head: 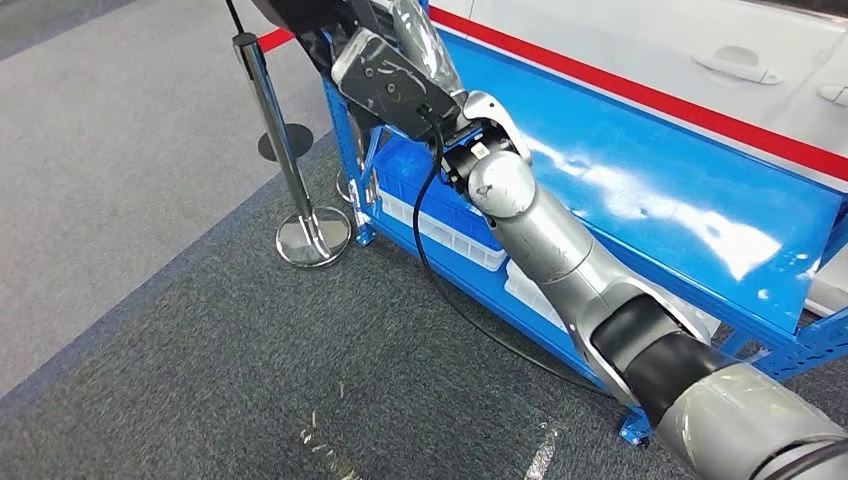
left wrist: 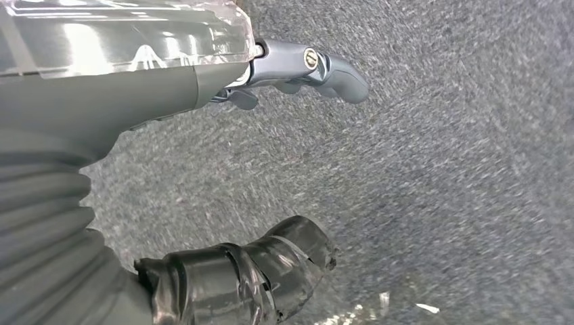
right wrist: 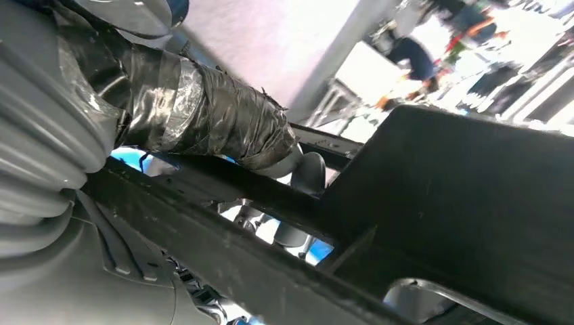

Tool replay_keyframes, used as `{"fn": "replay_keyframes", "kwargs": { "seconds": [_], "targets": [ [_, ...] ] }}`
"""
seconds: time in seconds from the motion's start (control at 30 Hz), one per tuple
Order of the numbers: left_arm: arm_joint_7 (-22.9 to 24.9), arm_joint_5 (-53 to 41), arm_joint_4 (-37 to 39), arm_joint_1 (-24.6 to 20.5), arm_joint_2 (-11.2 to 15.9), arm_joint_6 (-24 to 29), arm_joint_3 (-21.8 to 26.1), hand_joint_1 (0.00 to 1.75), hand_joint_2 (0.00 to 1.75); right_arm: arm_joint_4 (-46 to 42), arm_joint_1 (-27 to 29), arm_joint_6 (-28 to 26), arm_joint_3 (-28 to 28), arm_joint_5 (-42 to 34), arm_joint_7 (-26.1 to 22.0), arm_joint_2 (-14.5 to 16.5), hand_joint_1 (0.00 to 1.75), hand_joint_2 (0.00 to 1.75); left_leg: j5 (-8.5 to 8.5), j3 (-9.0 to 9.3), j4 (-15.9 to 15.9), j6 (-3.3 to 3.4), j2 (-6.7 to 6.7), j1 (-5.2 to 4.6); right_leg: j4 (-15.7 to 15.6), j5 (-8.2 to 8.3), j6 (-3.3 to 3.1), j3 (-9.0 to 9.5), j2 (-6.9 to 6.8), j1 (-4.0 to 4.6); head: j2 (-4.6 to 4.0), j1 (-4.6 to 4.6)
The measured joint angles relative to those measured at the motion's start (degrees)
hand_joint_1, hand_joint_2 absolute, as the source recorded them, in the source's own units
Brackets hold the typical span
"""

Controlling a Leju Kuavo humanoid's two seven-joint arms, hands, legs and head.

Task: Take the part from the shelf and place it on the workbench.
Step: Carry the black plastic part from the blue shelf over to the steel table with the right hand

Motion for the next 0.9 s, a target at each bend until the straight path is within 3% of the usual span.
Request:
{"fn": "replay_keyframes", "kwargs": {
  "seconds": [0.07,0.1,0.17,0.2,0.27,0.3,0.37,0.43,0.5,0.57,0.6,0.67,0.73,0.8,0.83,0.87,0.9],
  "targets": [
    [0.0,0.0,0.0,-0.2,-0.2,0.0,0.0,0.0,1.75,-0.3,-0.1,0.1,0.0,-0.1,0.0,0.0,1.75,1.75,-1.24,-2.96,5.2,-0.05,0.94,0.15,0.0,-0.29,-0.22,0.27,-1.61,0.2,0.0,-0.01],
    [0.0,0.0,0.0,-0.1,-0.2,0.0,0.0,0.0,1.75,-0.4,-0.1,0.1,0.0,-0.1,0.0,0.0,1.75,1.75,-0.44,-3.02,5.0,0.11,1.06,0.16,0.0,-0.46,-0.27,0.43,-2.39,0.3,0.0,-0.01],
    [0.0,0.0,0.0,0.0,-0.2,0.0,0.0,0.0,1.75,-0.7,-0.1,0.1,0.0,-0.1,0.0,0.0,1.75,1.75,3.18,-0.02,-1.3,0.88,1.95,-0.16,-0.1,-0.81,-0.27,0.86,-3.81,0.52,0.0,0.0],
    [0.0,0.0,0.0,0.0,-0.2,0.0,0.0,0.0,1.75,-0.9,-0.2,0.1,0.0,-0.1,0.0,0.0,1.75,1.75,4.57,2.08,-5.3,1.43,3.27,-0.63,-0.2,-0.97,-0.23,1.12,-4.49,0.67,0.0,0.0],
    [0.0,0.0,0.0,-0.2,-0.1,0.0,0.0,0.0,1.75,-1.1,-0.4,0.2,0.0,-0.3,0.0,0.0,1.75,1.75,5.52,4.52,-10.0,2.38,5.05,-1.59,-0.7,-1.14,0.02,1.55,-5.71,0.94,0.0,0.02],
    [0.0,0.0,0.0,-0.3,0.0,0.0,0.0,0.0,1.75,-1.2,-0.4,0.4,0.0,-0.5,0.1,0.0,1.75,1.75,5.3,4.77,-10.7,2.64,5.12,-1.91,-1.0,-1.18,0.21,1.76,-6.34,1.05,0.0,0.02],
    [0.0,-0.1,0.0,-0.1,0.1,0.1,0.0,0.0,1.75,-1.2,-0.5,1.2,0.0,-1.4,0.2,-0.1,1.75,1.75,5.65,5.21,-11.6,2.99,3.66,-1.75,-1.5,-1.39,0.72,2.29,-6.96,1.1,0.0,0.07],
    [0.1,-0.2,0.0,0.1,0.0,0.1,0.0,0.0,1.75,-1.4,-0.7,2.0,0.0,-2.5,0.3,-0.3,1.75,1.75,6.14,6.12,-13.0,3.43,2.37,-1.31,0.1,-2.64,1.02,1.83,-4.42,0.98,0.0,0.16],
    [0.1,-0.3,0.0,-0.3,-0.1,0.1,0.0,0.0,1.75,-1.4,-0.9,2.7,0.0,-3.7,0.3,-0.5,1.75,1.75,6.36,6.56,-13.5,3.92,1.0,-1.09,6.2,-5.46,0.94,-1.29,-1.06,0.96,0.0,0.22],
    [0.1,-0.3,0.0,-0.6,-0.2,0.1,0.0,0.0,1.75,-1.4,-0.9,3.4,0.0,-4.8,0.1,-0.7,1.75,1.75,6.24,6.57,-13.3,4.16,-0.65,-1.06,12.8,-7.34,1.02,-5.19,-0.1,1.04,0.0,0.24],
    [0.2,-0.3,0.0,-0.6,-0.2,0.1,0.0,0.0,1.75,-1.4,-0.8,3.7,0.0,-5.3,0.0,-0.8,1.75,1.75,6.09,6.58,-13.1,4.12,-1.55,-0.99,13.8,-6.8,1.15,-6.14,0.0,1.0,0.0,0.24],
    [0.3,-0.4,0.0,-0.4,-0.3,0.1,0.0,0.0,1.75,-1.4,-0.9,4.6,0.0,-6.0,0.0,-1.1,1.75,1.75,5.55,6.54,-12.2,3.7,-3.33,-0.74,9.2,-2.77,1.5,-4.85,0.6,0.64,0.0,0.25],
    [0.3,-0.4,0.0,-0.4,-0.3,0.2,0.0,0.0,1.75,-1.4,-1.2,5.0,0.0,-6.3,-0.1,-1.3,1.75,1.75,4.83,6.0,-10.8,3.01,-4.93,-0.47,2.7,0.38,1.85,-2.27,3.12,0.02,0.0,0.21],
    [0.4,-0.5,0.0,-0.5,-0.2,0.2,0.0,0.0,1.75,-1.4,-1.4,5.2,0.1,-6.6,-0.1,-1.4,1.75,1.75,4.64,4.94,-10.0,2.29,-6.44,-0.27,0.5,0.57,1.75,-1.42,5.02,-0.17,0.0,0.14],
    [0.4,-0.5,0.0,-0.5,-0.2,0.2,0.0,0.0,1.75,-1.4,-1.5,5.2,0.1,-6.7,-0.1,-1.5,1.75,1.75,4.76,4.49,-9.9,1.9,-7.24,-0.13,0.4,0.42,1.47,-1.39,5.07,-0.07,0.0,0.1],
    [0.4,-0.5,0.0,-0.3,-0.2,0.2,0.0,0.0,1.75,-1.4,-1.5,5.3,0.1,-6.7,-0.1,-1.5,1.75,1.75,4.94,4.3,-10.1,1.6,-7.94,0.02,0.4,0.51,1.08,-1.36,4.23,-0.06,0.0,0.11],
    [0.4,-0.5,0.0,0.0,-0.2,0.2,0.0,0.0,1.75,-1.4,-1.6,5.4,0.2,-6.7,-0.1,-1.5,1.75,1.75,4.89,4.15,-10.0,1.31,-7.45,0.02,0.2,0.58,0.71,-1.12,3.52,-0.03,0.0,0.09]
  ]
}}
